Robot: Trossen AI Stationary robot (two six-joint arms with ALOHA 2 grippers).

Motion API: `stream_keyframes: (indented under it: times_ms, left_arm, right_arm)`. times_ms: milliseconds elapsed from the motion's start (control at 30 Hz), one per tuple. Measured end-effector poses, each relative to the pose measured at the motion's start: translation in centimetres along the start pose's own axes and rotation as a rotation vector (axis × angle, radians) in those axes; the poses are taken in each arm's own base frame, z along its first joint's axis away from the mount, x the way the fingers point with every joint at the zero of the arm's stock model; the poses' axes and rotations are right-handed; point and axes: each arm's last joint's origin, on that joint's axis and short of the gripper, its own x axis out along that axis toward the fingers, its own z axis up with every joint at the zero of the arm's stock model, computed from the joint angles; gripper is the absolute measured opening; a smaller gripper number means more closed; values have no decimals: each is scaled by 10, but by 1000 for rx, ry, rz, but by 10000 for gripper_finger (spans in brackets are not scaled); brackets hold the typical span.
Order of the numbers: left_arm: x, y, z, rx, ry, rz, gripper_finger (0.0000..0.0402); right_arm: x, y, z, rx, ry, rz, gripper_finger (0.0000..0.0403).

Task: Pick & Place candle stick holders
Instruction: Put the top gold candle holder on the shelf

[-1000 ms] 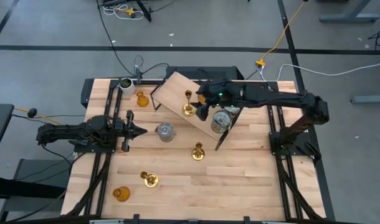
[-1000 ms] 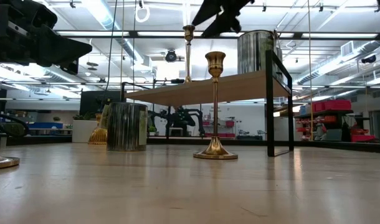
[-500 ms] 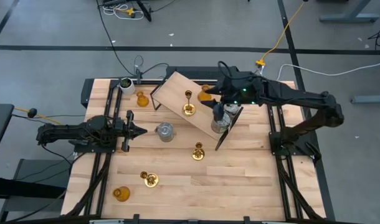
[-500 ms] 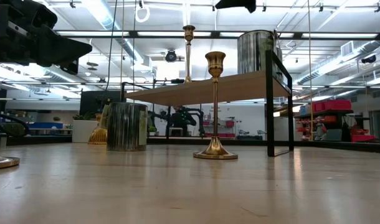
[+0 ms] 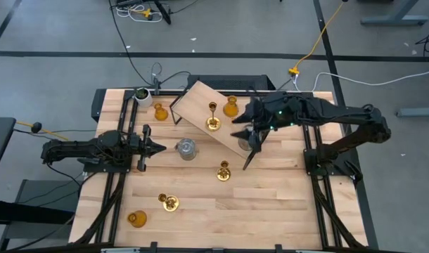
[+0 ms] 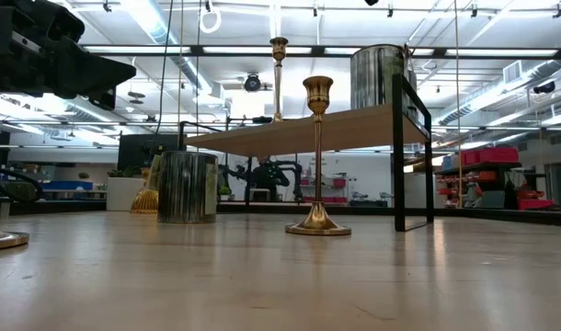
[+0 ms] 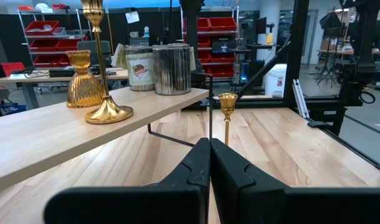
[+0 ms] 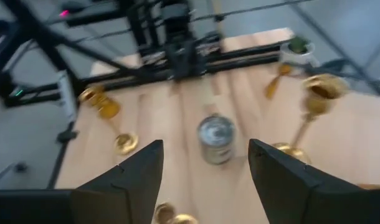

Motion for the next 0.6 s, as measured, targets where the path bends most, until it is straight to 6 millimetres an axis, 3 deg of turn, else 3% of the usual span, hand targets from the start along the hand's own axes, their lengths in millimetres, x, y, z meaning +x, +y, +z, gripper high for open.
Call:
stream_keyframes:
  times_ms: [367, 600]
  left_arm:
    - [0, 0, 0, 0, 0, 0, 12]
    - [0, 0, 0, 0, 5, 0, 12]
  right_arm:
    - [25, 13, -7, -45, 69, 86, 235]
    - [60, 20, -20, -81, 174, 146, 236]
